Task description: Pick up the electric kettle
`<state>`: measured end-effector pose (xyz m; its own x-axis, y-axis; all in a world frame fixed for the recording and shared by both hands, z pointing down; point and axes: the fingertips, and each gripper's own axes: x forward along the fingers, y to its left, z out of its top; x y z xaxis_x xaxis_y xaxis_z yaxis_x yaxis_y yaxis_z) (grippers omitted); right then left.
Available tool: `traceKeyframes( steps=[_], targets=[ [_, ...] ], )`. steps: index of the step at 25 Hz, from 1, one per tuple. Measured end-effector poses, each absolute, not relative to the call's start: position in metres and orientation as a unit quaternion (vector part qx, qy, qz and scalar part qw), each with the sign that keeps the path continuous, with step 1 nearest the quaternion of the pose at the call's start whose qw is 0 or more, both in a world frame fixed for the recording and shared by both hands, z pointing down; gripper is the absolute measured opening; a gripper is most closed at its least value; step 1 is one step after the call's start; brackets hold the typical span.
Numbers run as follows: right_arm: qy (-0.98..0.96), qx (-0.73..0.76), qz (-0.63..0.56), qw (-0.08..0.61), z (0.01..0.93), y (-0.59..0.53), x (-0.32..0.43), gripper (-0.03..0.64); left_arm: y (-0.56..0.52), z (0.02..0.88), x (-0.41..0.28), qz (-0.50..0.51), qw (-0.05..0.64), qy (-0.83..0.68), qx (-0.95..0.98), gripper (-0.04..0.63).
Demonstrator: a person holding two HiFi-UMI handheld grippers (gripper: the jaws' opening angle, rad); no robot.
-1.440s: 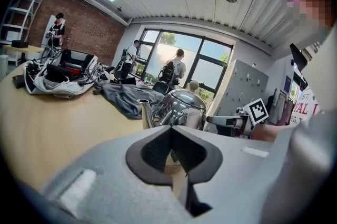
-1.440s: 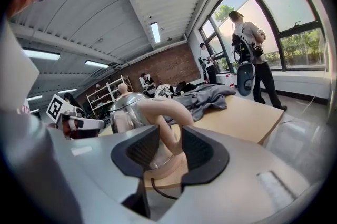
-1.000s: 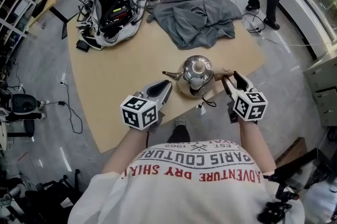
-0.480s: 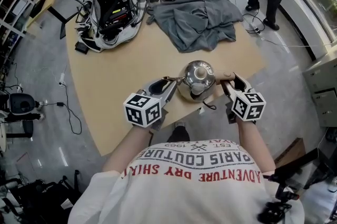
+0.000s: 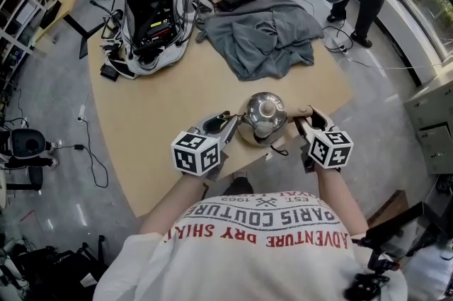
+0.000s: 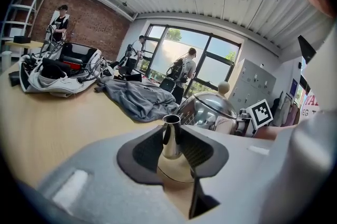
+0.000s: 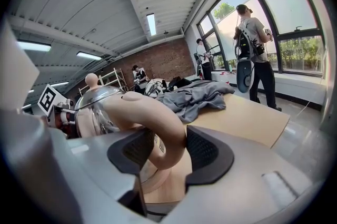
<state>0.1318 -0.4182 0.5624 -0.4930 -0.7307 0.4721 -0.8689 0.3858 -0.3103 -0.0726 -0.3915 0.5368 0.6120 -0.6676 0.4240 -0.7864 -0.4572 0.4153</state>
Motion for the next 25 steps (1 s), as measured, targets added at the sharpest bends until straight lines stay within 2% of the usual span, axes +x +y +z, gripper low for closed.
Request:
traceKeyframes(
  steps=[25],
  targets=[
    [-0.811, 0.501, 0.280, 0.112, 0.5616, -0.4195, 0.1340, 0.183, -0.3951, 0.5335, -0.0710, 0.108, 0.283, -0.420, 0.855, 0.092]
  ],
)
